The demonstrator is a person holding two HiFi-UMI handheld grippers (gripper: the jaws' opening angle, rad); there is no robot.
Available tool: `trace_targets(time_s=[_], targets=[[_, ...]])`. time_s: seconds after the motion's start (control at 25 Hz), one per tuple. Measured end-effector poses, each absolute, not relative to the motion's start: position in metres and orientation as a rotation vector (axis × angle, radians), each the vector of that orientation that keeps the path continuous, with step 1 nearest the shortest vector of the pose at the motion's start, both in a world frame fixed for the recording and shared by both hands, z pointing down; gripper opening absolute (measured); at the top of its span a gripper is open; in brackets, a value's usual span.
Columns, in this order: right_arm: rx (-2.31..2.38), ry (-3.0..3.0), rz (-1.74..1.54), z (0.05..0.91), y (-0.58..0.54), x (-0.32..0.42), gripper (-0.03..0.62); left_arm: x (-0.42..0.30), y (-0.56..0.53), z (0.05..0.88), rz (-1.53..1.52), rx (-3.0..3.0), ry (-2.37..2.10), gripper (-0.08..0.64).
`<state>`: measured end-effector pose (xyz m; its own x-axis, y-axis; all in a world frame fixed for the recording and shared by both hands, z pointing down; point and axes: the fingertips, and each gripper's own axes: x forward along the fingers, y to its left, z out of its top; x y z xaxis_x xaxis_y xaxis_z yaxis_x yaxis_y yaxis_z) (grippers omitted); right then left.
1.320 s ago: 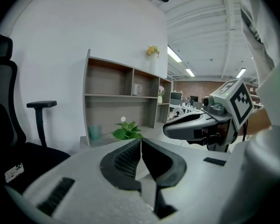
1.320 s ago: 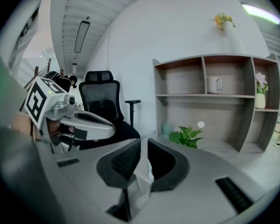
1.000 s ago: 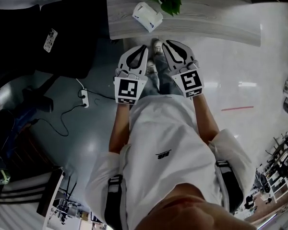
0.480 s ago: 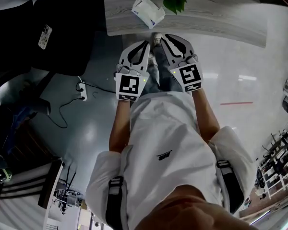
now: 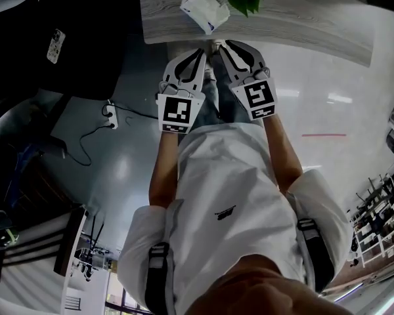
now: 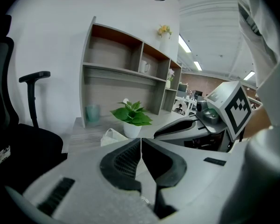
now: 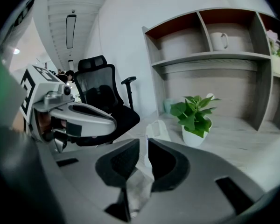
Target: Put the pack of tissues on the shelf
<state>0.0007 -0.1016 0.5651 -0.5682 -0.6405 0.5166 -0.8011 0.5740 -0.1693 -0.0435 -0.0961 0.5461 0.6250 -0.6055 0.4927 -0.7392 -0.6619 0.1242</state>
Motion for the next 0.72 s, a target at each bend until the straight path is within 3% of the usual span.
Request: trace_targets(time_s=[0.72], targets=[[1.149,-2.381,0.578,0.601,-0.125,0.0,0.065,-0.039,-0.111,0.579,0.633,2.494,-1.064,0.033]])
